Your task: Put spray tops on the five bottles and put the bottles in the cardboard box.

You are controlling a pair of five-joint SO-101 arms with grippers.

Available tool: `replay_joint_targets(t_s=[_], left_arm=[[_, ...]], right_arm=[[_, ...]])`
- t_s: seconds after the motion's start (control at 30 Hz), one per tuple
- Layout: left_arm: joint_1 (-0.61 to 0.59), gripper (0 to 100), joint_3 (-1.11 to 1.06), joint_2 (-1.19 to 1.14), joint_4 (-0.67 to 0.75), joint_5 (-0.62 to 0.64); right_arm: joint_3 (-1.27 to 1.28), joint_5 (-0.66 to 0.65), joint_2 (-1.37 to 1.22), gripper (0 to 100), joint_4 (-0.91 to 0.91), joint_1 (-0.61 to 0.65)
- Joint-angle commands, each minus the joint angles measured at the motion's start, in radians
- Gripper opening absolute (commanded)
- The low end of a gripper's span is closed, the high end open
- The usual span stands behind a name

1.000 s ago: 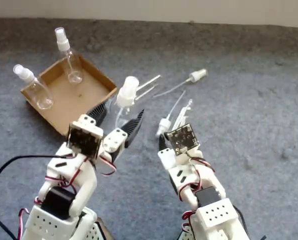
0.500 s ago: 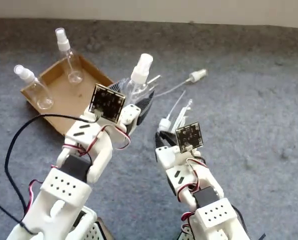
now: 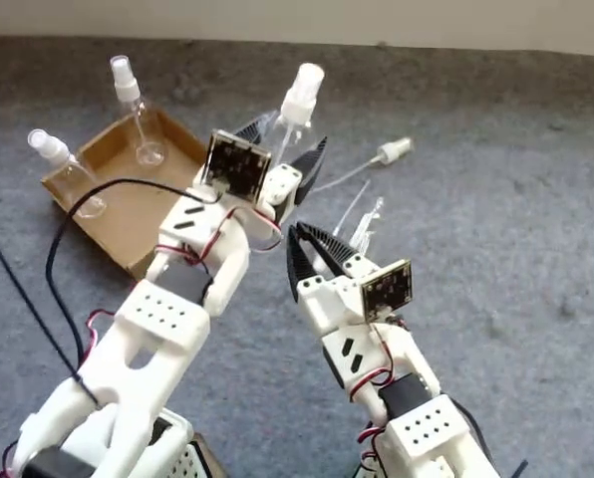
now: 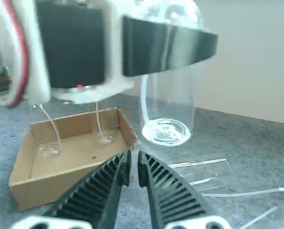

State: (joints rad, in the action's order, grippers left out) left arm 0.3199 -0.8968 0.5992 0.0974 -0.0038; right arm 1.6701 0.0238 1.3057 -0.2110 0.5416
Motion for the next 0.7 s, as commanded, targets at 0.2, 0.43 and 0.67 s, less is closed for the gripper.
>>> replay_joint_targets(t_s=[0.2,0.43,0.67], left_arm=[[-0.001,4,0.142,-0.120,0.025,0.195],[0.071,4,0.130,-0.117,-0.049,0.190],[0.074,4,0.119,0.031,-0.187,0.195]], right_arm=[[0.156,0.011,0.008,2.6,-0.027,0.024],[0.156,0.011,0.008,2.6,-0.022,0.022],[0.156,0.011,0.004,2.6,-0.022,0.021]])
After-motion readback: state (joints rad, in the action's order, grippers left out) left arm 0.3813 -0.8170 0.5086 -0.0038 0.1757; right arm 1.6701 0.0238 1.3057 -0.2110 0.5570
